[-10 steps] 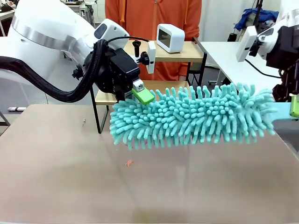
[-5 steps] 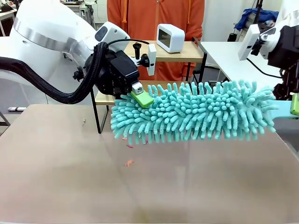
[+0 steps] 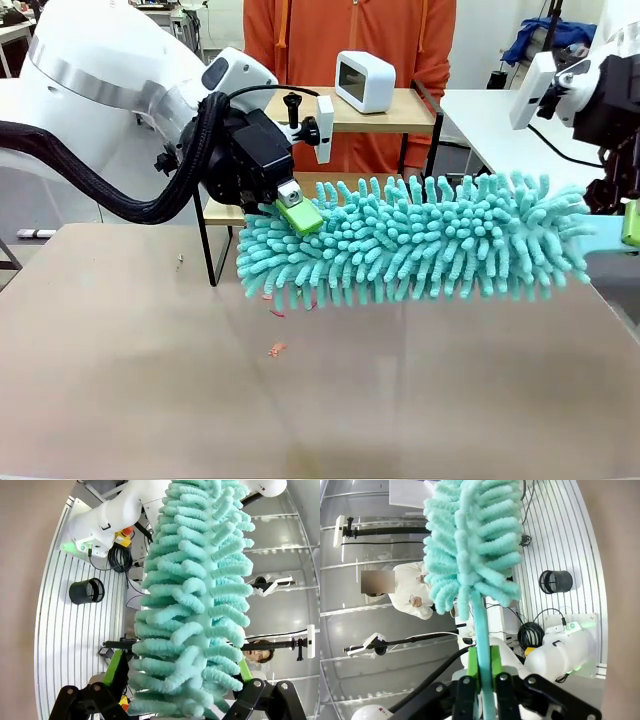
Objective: Clean the shelf.
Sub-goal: Hand the Duster back to the human.
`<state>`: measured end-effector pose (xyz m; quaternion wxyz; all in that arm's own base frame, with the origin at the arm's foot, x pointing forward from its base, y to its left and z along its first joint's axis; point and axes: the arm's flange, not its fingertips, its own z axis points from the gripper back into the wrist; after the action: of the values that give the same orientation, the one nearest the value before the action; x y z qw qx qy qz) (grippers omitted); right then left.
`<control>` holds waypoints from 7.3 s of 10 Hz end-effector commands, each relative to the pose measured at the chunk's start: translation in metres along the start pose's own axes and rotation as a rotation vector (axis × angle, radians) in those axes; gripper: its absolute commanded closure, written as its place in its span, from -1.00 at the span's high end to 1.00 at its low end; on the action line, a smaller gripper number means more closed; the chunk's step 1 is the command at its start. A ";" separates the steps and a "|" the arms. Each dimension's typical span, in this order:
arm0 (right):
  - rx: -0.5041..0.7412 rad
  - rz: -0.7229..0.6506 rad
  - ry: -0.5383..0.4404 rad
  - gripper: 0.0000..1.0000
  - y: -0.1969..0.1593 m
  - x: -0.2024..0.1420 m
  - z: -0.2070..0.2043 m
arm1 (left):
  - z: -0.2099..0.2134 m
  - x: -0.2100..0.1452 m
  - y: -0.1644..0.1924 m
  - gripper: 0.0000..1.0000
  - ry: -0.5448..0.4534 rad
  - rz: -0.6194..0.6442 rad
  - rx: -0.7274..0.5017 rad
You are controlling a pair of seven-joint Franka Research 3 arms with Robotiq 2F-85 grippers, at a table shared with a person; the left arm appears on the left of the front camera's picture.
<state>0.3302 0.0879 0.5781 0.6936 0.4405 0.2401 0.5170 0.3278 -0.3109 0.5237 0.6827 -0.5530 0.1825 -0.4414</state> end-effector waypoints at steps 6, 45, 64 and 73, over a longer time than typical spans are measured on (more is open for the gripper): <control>0.025 0.038 -0.027 -0.75 0.000 -0.003 0.010 | -0.001 0.000 -0.002 -1.00 0.022 -0.017 0.026; 0.316 -0.353 -1.276 1.00 -0.264 -0.225 0.013 | 0.211 -0.315 0.013 -0.68 -1.528 0.164 -0.211; 0.316 -0.353 -1.276 1.00 -0.264 -0.225 0.013 | 0.230 -0.282 0.077 0.46 -1.512 0.709 -0.327; 0.303 -0.218 -1.183 1.00 -0.219 -0.199 -0.002 | 0.193 -0.272 0.036 1.00 -0.992 0.437 -0.524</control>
<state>0.3864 -0.1324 0.3445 0.6942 0.7161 -0.0683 0.0237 0.3336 0.0151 0.5003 0.5950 -0.7971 0.0292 0.0985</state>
